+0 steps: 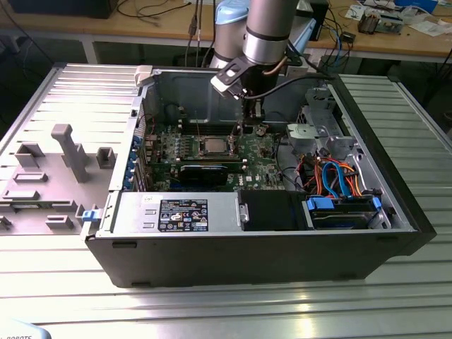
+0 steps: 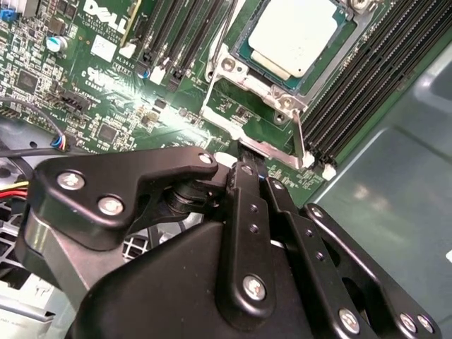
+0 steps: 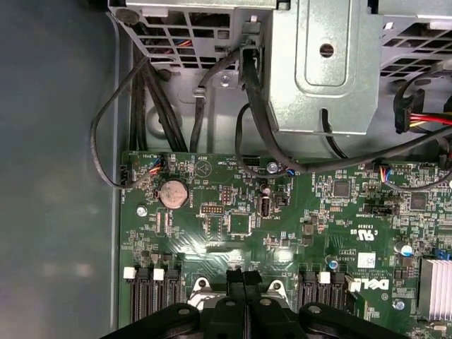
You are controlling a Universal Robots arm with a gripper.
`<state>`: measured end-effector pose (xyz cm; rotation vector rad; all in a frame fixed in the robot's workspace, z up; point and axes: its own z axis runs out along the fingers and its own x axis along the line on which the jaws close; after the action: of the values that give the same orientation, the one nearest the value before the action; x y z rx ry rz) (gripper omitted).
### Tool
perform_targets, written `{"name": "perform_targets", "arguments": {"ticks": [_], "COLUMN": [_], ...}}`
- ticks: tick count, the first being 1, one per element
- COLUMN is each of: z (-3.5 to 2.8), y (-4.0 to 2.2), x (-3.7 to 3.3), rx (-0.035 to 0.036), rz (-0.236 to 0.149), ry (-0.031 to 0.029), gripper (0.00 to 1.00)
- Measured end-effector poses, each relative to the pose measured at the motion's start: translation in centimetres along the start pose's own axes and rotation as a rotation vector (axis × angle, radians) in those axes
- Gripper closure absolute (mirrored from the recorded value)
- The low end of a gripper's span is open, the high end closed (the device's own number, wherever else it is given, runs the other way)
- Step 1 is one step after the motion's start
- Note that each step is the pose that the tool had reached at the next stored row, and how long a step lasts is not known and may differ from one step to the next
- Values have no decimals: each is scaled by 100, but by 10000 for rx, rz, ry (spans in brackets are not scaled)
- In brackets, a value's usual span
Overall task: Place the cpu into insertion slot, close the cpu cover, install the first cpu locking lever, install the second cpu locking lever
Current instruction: 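Close the cpu cover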
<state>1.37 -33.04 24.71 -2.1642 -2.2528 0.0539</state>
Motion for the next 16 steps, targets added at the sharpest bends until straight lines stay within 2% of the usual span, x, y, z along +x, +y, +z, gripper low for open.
{"name": "perform_targets", "arguments": {"ticks": [8, 16], "z": [4, 12], "y": [-99, -136], "x": [4, 6], "rx": [0, 0], "rz": [0, 1], "ry": [0, 1], "gripper": [89, 89]}}
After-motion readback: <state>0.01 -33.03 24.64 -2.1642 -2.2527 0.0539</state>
